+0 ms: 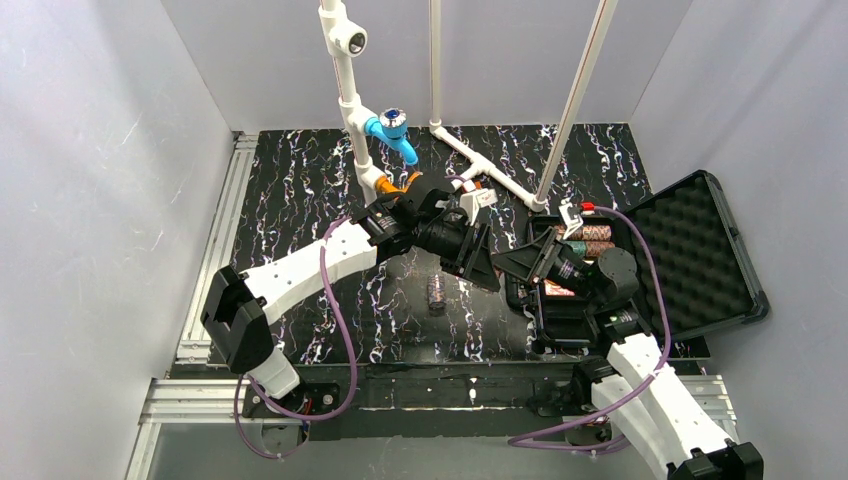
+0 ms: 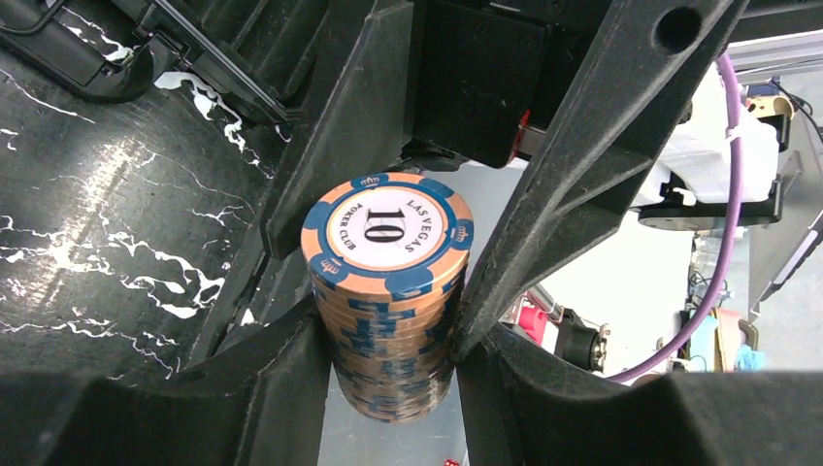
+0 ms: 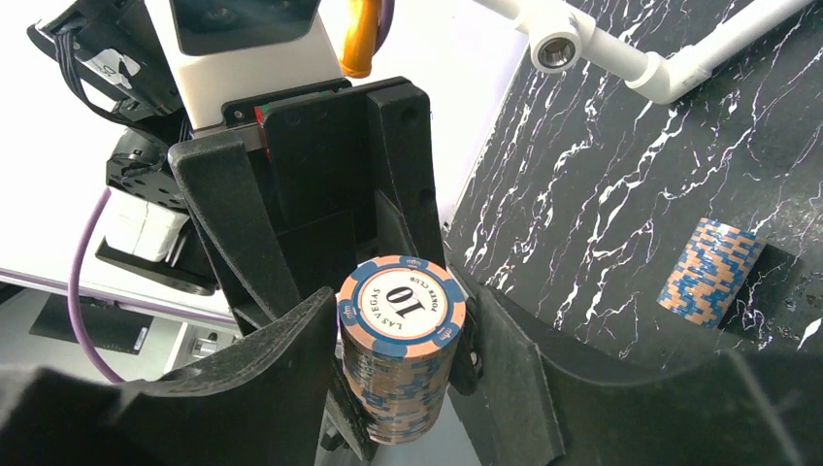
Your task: Pack up texas hold em set
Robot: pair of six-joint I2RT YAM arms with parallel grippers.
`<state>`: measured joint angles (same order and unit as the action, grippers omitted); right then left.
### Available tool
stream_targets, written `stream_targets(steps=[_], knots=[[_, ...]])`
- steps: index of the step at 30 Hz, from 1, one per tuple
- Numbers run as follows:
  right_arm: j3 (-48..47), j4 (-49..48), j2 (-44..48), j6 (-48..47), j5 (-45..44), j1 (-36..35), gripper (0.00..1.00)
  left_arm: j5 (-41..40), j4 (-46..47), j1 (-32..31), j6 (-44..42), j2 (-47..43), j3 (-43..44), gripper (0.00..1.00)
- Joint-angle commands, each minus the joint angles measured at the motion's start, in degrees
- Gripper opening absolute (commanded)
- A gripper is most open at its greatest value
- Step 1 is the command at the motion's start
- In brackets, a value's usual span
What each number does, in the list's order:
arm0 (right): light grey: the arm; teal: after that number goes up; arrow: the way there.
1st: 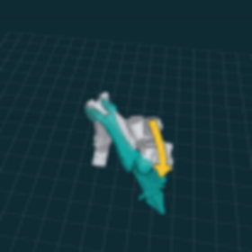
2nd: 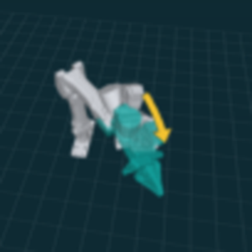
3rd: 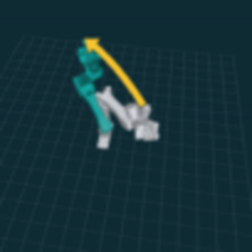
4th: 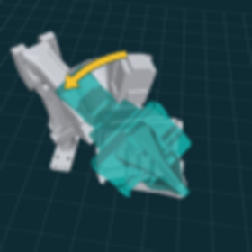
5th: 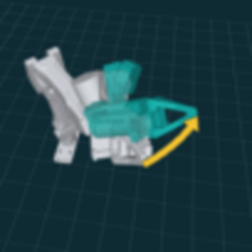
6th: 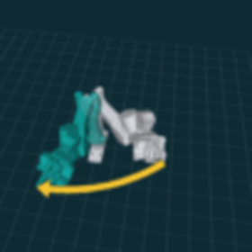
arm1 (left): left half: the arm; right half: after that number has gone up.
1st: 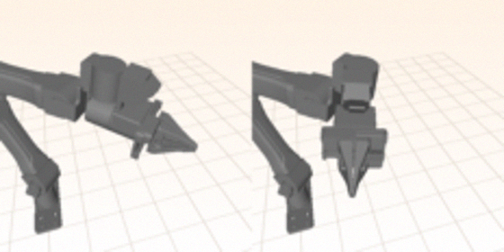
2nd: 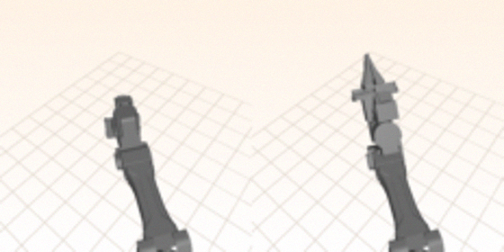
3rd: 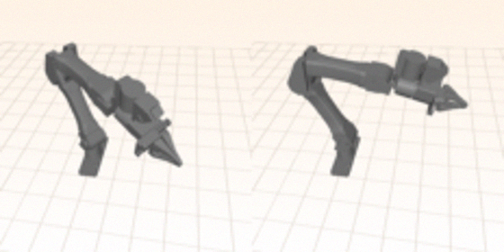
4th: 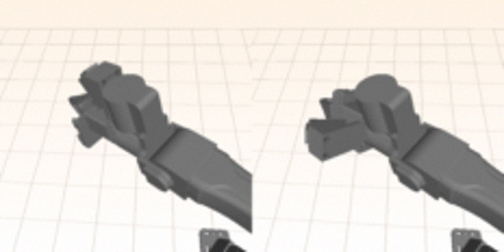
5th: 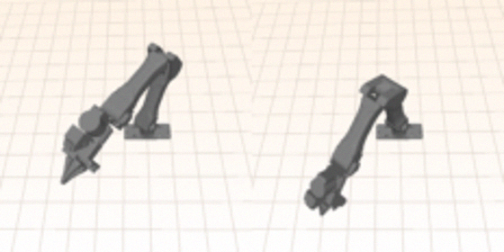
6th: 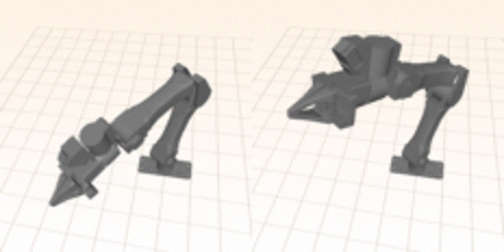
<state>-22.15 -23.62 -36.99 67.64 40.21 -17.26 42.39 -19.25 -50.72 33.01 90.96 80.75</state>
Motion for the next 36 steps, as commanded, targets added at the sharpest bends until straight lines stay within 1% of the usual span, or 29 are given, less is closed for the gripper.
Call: stream_targets(steps=[1,6,8,9,10,12,13,15,17,18,19,21,27,32,36], knots=[[-0.17,-1.23,-0.73,-1.93,-0.79,-1.38,0.6,1.11,8.87,0.44,-4.24,-6.84,1.28,0.0],[-0.17,-1.25,-1.09,-2.4,-1.35,-2.25,0.4,0.02,7.8,0.62,-5.0,-7.32,0.43,0.01],[-0.37,-0.75,-0.89,-2.82,-1.48,-2.26,0.29,-0.91,7.05,0.75,-5.25,-7.73,-0.24,0.16],[-0.74,-0.01,-0.84,-3.24,-1.75,-2.26,0.22,-1.51,6.68,0.81,-5.5,-7.96,-0.71,0.26],[-1.23,0.96,-0.67,-3.85,-1.97,-2.26,0.18,-2.28,6.22,0.84,-5.77,-8.38,-1.26,0.37],[-2.48,4.17,-0.19,-5.68,-3.05,-2.26,0.14,-3.71,5.43,0.8,-6.43,-9.29,-2.72,0.56],[-3.26,6.0,0.1,-6.89,-3.9,-2.26,0.12,-4.17,5.18,0.8,-6.73,-9.91,-3.57,0.64],[-5.02,10.58,0.41,-9.5,-5.97,-2.26,0.09,-5.37,4.62,0.8,-7.22,-10.94,-5.43,0.77],[-6.4,14.29,0.39,-11.6,-8.08,-2.26,0.07,-6.07,4.06,0.8,-7.44,-11.88,-7.34,0.87],[-6.97,15.63,0.34,-12.31,-9.18,-2.26,0.06,-6.34,4.04,0.82,-7.42,-12.19,-8.38,0.96],[-7.45,17.67,0.2,-12.97,-10.32,-2.26,0.04,-6.62,4.23,0.87,-7.33,-12.41,-9.48,0.98],[-8.23,20.24,-0.37,-14.11,-12.54,-2.26,0.01,-7.34,4.77,0.88,-7.2,-12.57,-11.59,0.98],[-9.31,24.35,-2.77,-16.12,-15.44,-2.26,0.01,-9.47,7.39,1.88,-7.56,-11.52,-16.68,0.98],[-13.17,32.82,-3.09,-20.56,-20.29,-2.26,0.01,-11.18,8.91,2.56,-9.79,-9.1,-17.74,0.98],[-16.53,39.61,-3.58,-23.69,-25.42,-2.26,0.01,-10.5,11.07,2.63,-9.93,-6.09,-17.57,0.98]])
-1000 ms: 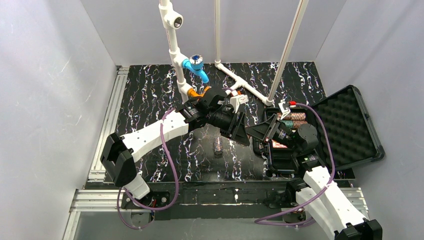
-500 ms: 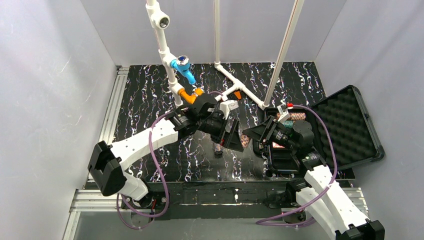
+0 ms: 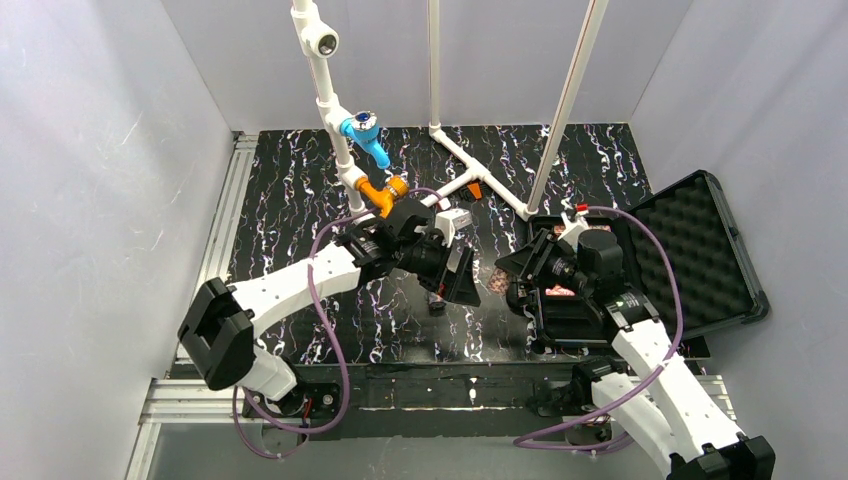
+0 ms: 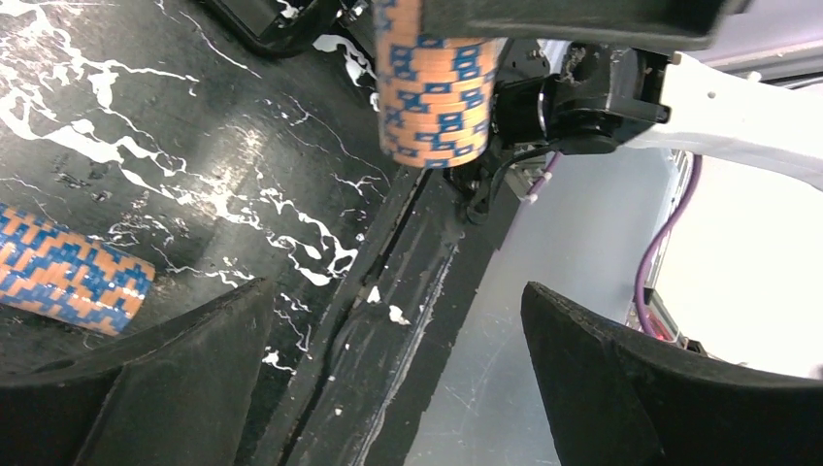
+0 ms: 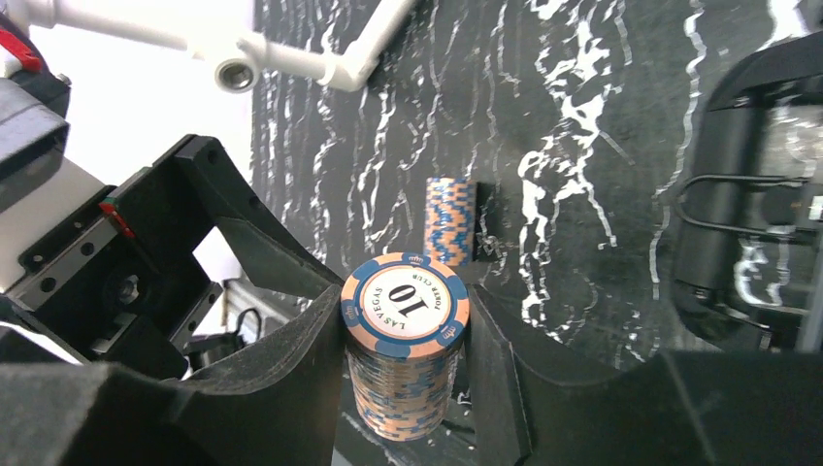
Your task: Pack up texas hold em set
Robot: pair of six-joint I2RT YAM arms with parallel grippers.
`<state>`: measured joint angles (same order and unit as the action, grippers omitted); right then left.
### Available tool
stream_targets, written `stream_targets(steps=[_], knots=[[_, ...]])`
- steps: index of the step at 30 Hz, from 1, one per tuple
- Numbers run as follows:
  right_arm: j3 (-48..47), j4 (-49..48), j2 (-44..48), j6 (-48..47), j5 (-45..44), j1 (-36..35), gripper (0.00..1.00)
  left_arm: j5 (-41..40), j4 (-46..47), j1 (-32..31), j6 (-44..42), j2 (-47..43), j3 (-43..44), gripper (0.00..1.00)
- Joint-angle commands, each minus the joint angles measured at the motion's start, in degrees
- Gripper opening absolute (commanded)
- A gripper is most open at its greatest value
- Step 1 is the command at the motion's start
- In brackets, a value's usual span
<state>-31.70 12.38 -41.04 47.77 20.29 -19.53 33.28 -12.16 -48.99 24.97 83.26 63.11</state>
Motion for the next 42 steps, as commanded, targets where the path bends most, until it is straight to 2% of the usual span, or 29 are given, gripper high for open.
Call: stream_targets(steps=[1,4,8,10,18,24,30,42], knots=[[-7.8,5.96,0.44,-4.16,-7.23,0.02,0.01,-0.88,5.25,0.87,-1.32,2.56,0.14,0.98],[-10.28,12.0,0.24,-4.56,-13.45,0.02,0.01,-0.1,7.25,0.88,0.45,5.42,0.2,0.98],[-14.83,23.61,-0.01,-3.13,-28.38,0.02,0.01,-1.92,9.22,0.82,2.25,7.07,-1.3,0.98],[-16.28,26.81,0.3,-2.4,-33.19,0.01,0.01,-3.53,9.52,0.8,2.86,7.63,-2.05,0.98],[-19.28,35.23,2.81,2.77,-48.2,0.02,0.01,-8.77,7.82,-2.69,2.72,7.16,-3.21,0.98],[-24.41,48.91,-2.15,11.83,-59.75,0.02,0.01,-12.05,4.26,-6.55,2.19,4.42,-4.79,0.98],[-25.18,57.66,-7.03,19.4,-62.78,0.06,0.01,-13.35,1.7,-9.28,2.24,0.2,-7.29,0.98],[-15.08,58.82,-2.91,30.52,-62.3,0.02,0.01,-16.51,-1.22,-11.69,3.0,-11.65,-15.54,0.98]])
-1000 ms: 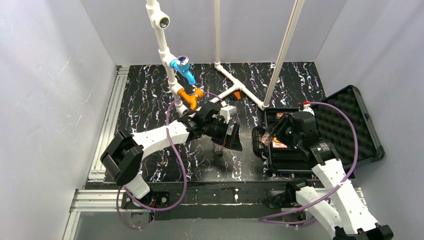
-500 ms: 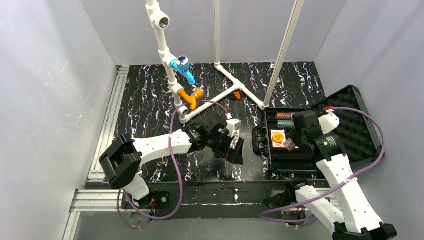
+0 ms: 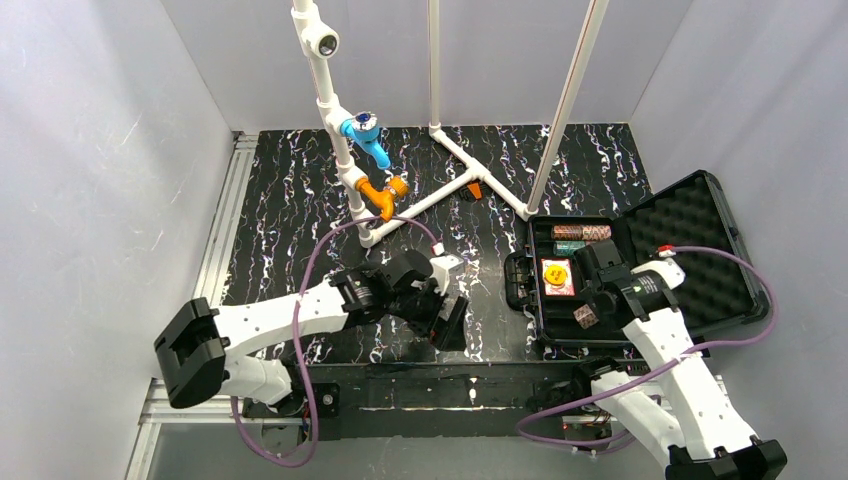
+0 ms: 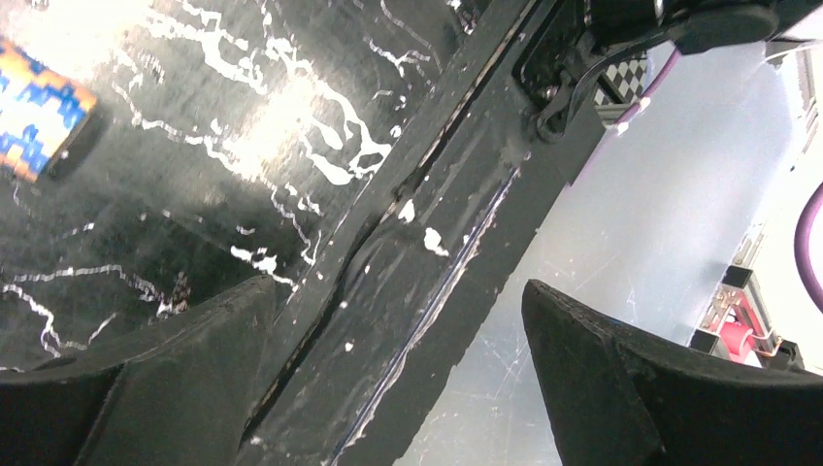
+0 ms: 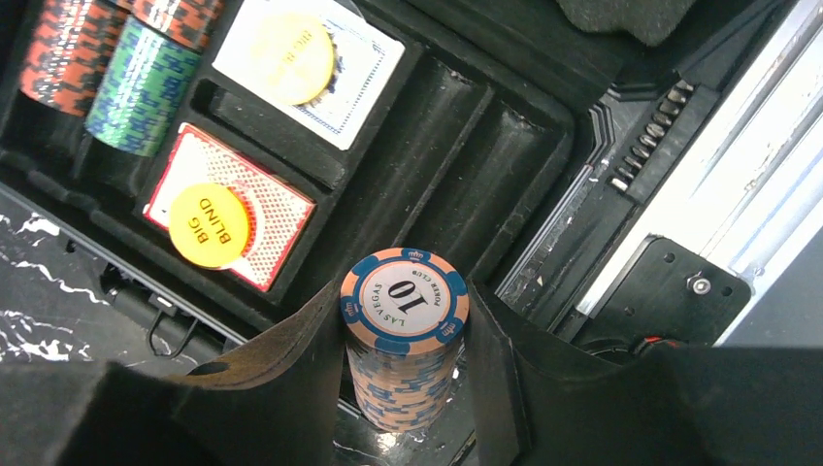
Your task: Pack up texas hold em set
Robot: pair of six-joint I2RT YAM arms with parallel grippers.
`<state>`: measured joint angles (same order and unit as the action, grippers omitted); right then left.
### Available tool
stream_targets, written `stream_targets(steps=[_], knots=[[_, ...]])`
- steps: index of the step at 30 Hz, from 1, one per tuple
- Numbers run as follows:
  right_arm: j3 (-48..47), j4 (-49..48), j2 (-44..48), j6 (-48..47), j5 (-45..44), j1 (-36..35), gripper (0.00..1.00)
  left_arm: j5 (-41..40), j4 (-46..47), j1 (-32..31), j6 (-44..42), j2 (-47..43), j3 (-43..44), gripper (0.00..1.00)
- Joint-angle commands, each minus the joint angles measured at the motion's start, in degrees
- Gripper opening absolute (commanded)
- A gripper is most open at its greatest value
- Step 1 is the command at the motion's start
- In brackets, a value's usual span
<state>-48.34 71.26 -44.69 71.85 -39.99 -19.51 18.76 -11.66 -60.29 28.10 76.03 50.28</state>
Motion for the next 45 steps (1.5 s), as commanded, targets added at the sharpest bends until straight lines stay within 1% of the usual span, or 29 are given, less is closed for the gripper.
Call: stream_targets(steps=[1,7,13,21,27,33,45], knots=[[2.22,-0.6,0.84,7.25,-1.13,0.0,0.01,-2.24,-1.83,-0.46,0.05,-5.33,-3.5,0.98],[6.47,-4.76,2.19,13.64,4.53,0.0,0.01,-4.81,-2.57,-0.53,0.64,-10.77,-7.24,0.98],[9.25,-8.09,3.11,20.25,6.17,0.0,0.01,-7.02,-3.11,-0.57,1.31,-14.18,-9.98,0.98],[12.32,-12.77,3.12,25.8,7.2,0.0,0.01,-9.0,-2.46,-0.53,2.33,-16.58,-13.18,0.98],[13.13,-15.85,3.6,27.03,5.31,0.0,0.01,-10.35,-0.26,-0.53,3.14,-18.23,-16.01,0.97],[13.22,-17.25,1.95,27.55,3.84,0.0,0.01,-10.9,1.15,-0.53,3.37,-18.93,-17.6,0.96],[14.66,-20.94,-1.21,26.81,4.64,0.77,0.01,-10.85,2.24,-0.53,3.46,-18.23,-18.41,0.95]])
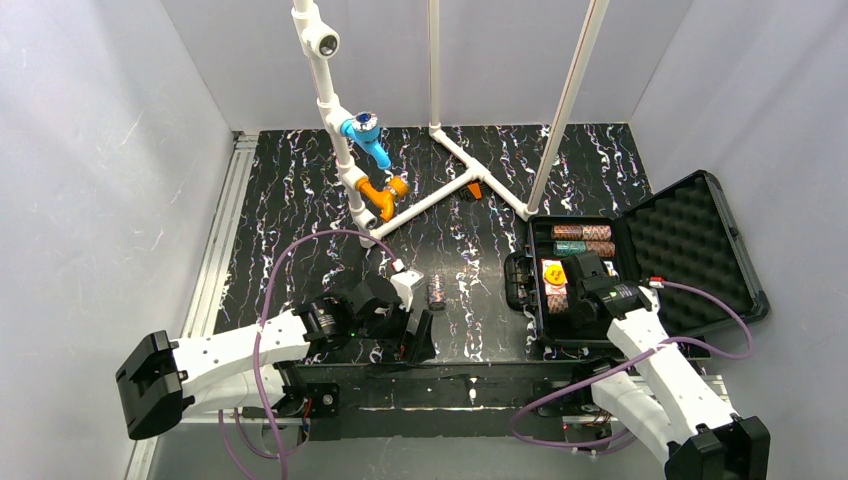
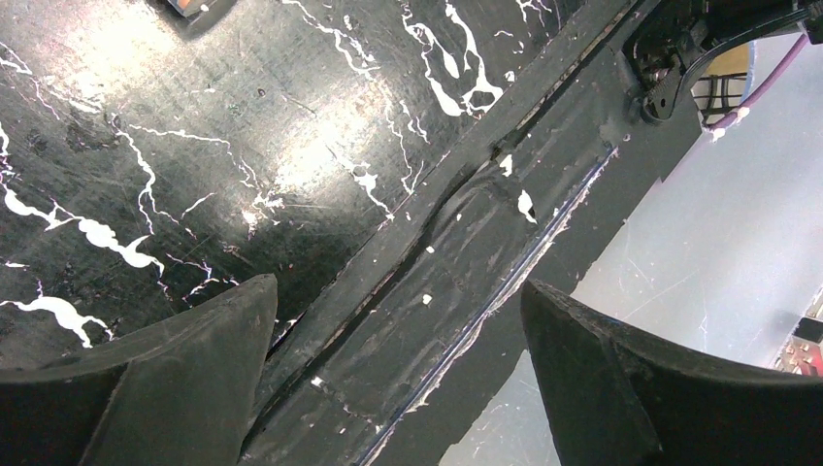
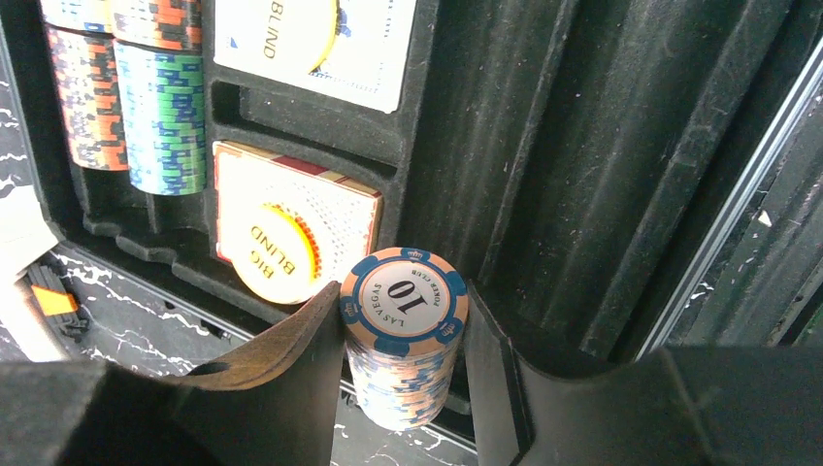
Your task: Pack up texas hold em set
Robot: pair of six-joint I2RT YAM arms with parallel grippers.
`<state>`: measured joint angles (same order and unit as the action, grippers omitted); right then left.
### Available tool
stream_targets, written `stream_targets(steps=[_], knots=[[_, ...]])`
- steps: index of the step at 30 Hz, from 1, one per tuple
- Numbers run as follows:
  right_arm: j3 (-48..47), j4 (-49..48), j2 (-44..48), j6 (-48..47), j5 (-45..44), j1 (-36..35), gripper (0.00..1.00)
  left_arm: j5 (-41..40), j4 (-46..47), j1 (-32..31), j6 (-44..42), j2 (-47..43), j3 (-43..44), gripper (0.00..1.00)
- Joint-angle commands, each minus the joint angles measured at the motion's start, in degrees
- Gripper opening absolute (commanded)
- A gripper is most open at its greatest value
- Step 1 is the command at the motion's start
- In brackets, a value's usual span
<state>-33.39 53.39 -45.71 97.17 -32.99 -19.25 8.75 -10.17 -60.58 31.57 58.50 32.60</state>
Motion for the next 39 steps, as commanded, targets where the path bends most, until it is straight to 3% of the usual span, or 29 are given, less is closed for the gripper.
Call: stream_targets(steps=[1,25,33,39], knots=[[-0.15,-3.25,-0.37,1.34,-2.37,0.59,0.01,-0.84,0.81,-0.24,-0.02,-0.75,-0.78,0.95],[2.26,-7.76,-4.16,-3.56,2.0,2.63,0.02,-0.83,0.9,-0.24,-0.02,0.89,-0.36,0.93],[1.89,-8.61,-4.41,-5.96,2.4,2.72,0.42,-0.84,0.86,-0.24,-0.02,1.05,-0.34,0.93],[0.76,-8.24,-4.66,-7.41,1.89,2.72,0.65,-0.93,0.86,-0.25,-0.02,1.1,-0.34,0.93]])
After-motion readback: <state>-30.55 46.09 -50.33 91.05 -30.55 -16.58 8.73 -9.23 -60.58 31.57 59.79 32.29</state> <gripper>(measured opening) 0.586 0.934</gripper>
